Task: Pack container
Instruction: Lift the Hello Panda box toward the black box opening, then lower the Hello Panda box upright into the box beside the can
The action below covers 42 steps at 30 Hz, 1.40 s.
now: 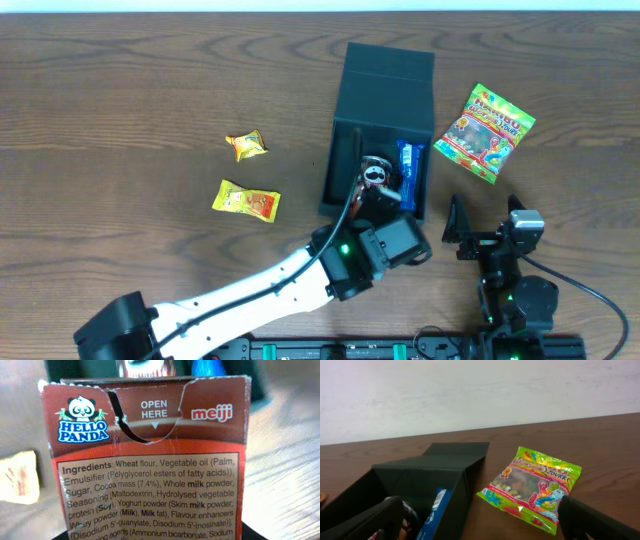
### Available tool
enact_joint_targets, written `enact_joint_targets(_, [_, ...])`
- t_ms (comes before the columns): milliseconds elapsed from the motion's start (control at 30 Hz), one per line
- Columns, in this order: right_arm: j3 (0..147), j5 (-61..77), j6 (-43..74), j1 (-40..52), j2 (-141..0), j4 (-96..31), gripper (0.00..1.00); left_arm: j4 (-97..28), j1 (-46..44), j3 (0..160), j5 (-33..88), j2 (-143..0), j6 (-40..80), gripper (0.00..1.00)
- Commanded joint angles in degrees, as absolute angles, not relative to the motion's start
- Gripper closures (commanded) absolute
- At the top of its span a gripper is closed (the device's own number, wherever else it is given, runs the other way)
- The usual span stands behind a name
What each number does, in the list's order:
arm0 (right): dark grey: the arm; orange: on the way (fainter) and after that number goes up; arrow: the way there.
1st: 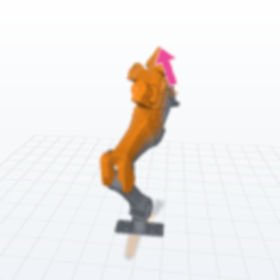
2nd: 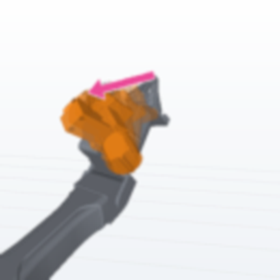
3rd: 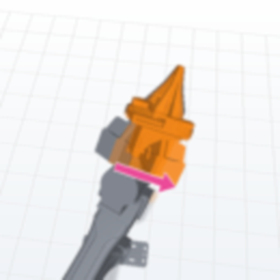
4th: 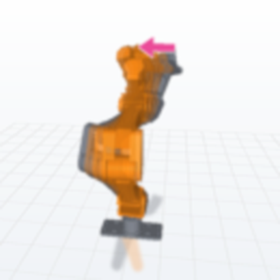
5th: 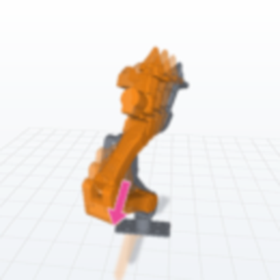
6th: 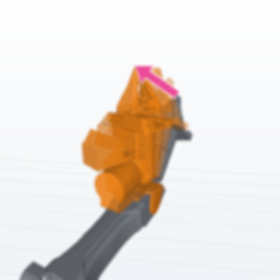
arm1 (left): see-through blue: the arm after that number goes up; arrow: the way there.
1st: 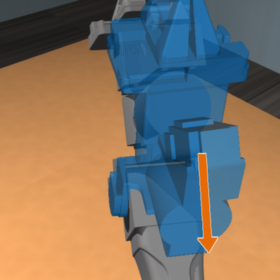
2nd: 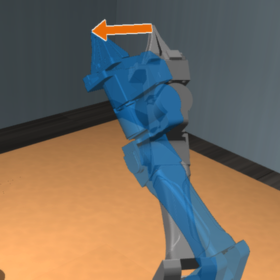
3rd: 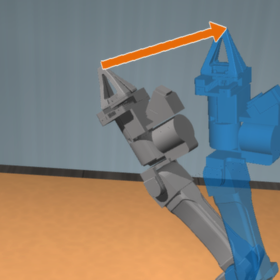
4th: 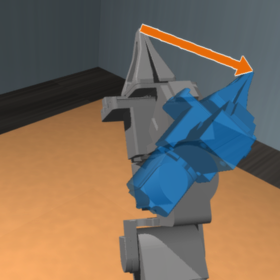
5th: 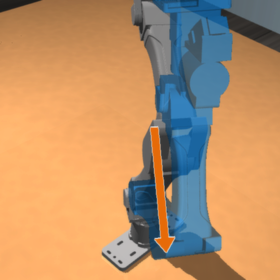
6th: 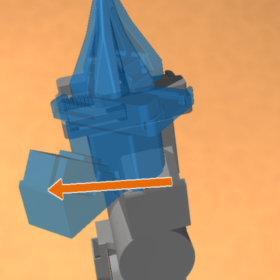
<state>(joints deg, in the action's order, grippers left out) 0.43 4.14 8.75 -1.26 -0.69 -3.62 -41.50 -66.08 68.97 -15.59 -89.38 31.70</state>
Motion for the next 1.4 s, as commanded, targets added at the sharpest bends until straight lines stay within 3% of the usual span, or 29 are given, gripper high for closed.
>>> enact_joint_targets(0, [0.3,4.5,9.4,-1.4,-0.3,-3.8,0.01,-41.3,-63.4,72.3,-18.6,-88.4,26.5,0.43])
enact_joint_targets(433, [0.3,4.5,9.4,-1.4,-0.3,-3.8,0.01,-29.8,-44.4,73.0,-5.0,-89.1,16.7,0.45])
enact_joint_targets(1233, [0.3,4.5,9.4,-1.4,-0.3,-3.8,0.01,-25.6,-45.4,73.4,-5.0,-101.4,16.3,0.44])
enact_joint_targets(1367, [0.3,4.5,9.4,-1.4,-0.3,-3.8,0.01,-25.3,-45.4,73.4,-5.1,-103.5,16.2,0.41])
